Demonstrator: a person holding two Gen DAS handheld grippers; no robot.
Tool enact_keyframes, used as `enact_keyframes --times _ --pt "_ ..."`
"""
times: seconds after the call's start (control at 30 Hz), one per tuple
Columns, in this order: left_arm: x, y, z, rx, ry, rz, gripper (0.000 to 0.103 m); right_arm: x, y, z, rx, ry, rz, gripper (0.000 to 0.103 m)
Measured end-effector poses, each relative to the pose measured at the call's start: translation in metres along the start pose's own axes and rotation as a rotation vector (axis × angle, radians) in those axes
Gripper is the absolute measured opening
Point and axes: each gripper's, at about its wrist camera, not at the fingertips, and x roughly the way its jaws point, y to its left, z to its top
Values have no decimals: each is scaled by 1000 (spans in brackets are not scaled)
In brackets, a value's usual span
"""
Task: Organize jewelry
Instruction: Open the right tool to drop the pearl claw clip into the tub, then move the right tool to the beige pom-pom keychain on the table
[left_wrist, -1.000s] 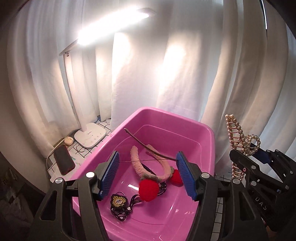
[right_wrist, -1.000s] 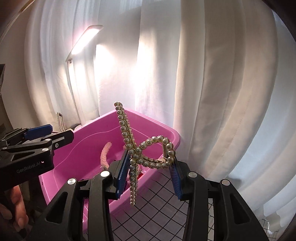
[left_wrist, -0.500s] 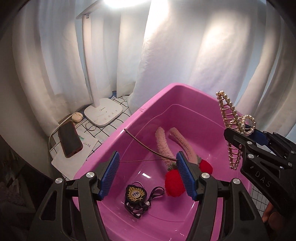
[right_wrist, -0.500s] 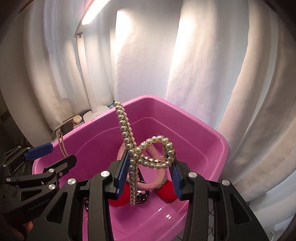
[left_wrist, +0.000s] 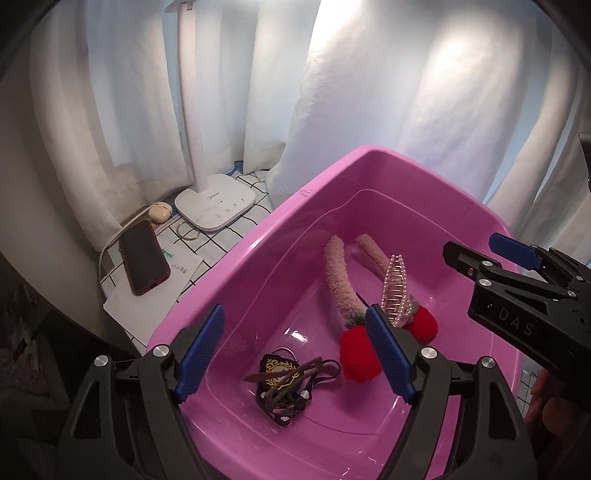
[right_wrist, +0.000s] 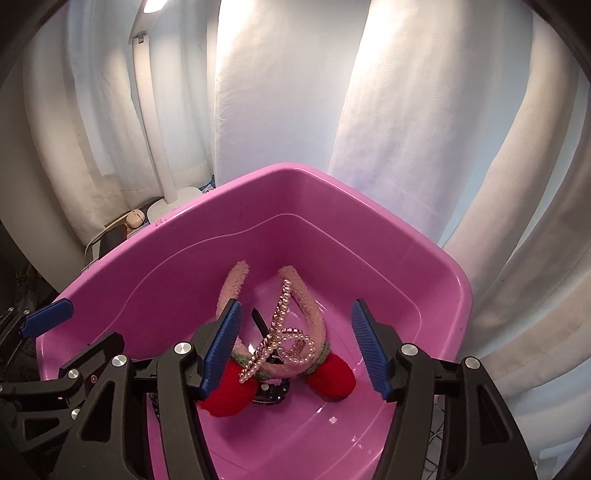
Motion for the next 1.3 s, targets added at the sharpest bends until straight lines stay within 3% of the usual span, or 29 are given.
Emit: enact_keyframes --times 0.33,0.53,0.67,0.8,0.97,1.17,1.3 --pt "-4 7 -6 -24 13 8 93 -12 -9 -4 23 -14 -21 64" --pt "-14 1 -9 -10 10 -9 94 -35 -18 -14 56 -41 -11 64" --pt "-28 -12 -12 20 7 -65 94 -71 -40 -34 114 -93 -12 64" --pt "-48 -32 -16 58 -29 -114 94 -111 -73 -70 209 -134 -36 70" --pt "-67 -64 -23 100 -44 -196 95 -150 -116 -129 337 -124 -101 70" --pt "-85 -112 -42 187 -40 -291 95 -176 -141 -214 456 -37 -181 70" --pt "-93 -145 -60 258 -30 -353 95 -174 -133 -274 503 59 -127 70"
